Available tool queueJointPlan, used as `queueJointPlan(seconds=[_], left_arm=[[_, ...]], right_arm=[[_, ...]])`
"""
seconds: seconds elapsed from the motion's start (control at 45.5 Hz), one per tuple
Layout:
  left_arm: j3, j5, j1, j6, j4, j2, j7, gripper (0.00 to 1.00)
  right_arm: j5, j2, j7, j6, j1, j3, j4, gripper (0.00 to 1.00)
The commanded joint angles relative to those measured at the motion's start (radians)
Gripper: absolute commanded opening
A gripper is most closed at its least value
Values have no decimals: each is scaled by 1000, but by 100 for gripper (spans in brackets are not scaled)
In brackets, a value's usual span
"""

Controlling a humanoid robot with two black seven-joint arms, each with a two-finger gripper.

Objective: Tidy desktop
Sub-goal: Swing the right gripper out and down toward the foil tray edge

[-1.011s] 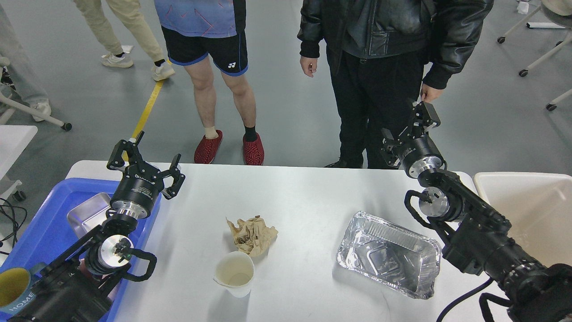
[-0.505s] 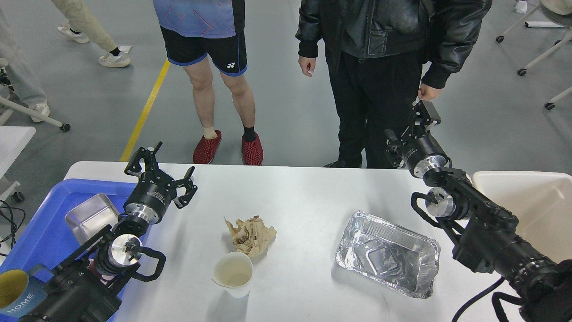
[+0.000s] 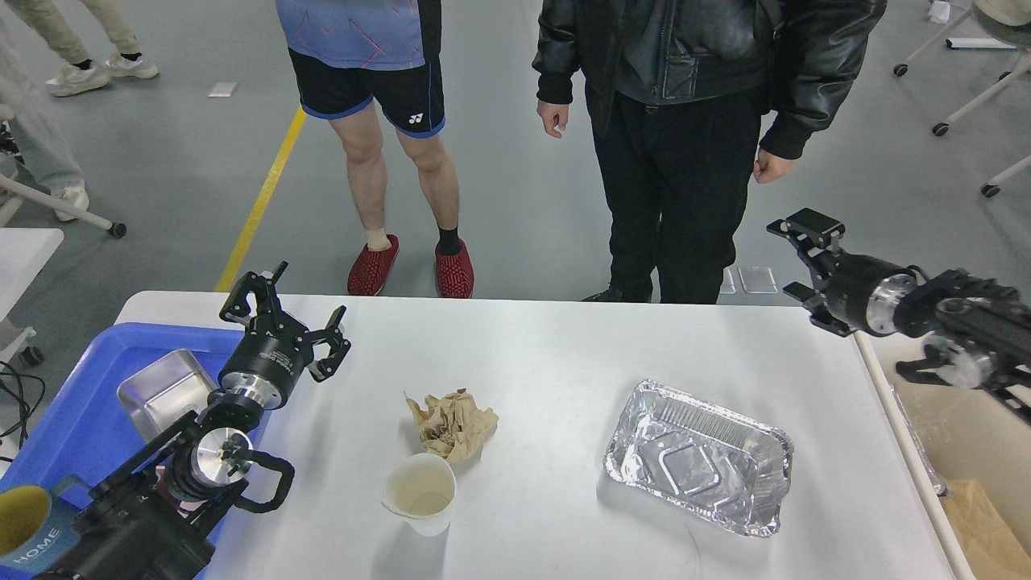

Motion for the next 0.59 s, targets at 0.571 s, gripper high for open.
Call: queueJointPlan(seconds=[0.571], left_arm=[[6,-1,-1,23,0,-5,1,97]], right_arm=[[-127,-762,-56,300,81,-126,478,100]])
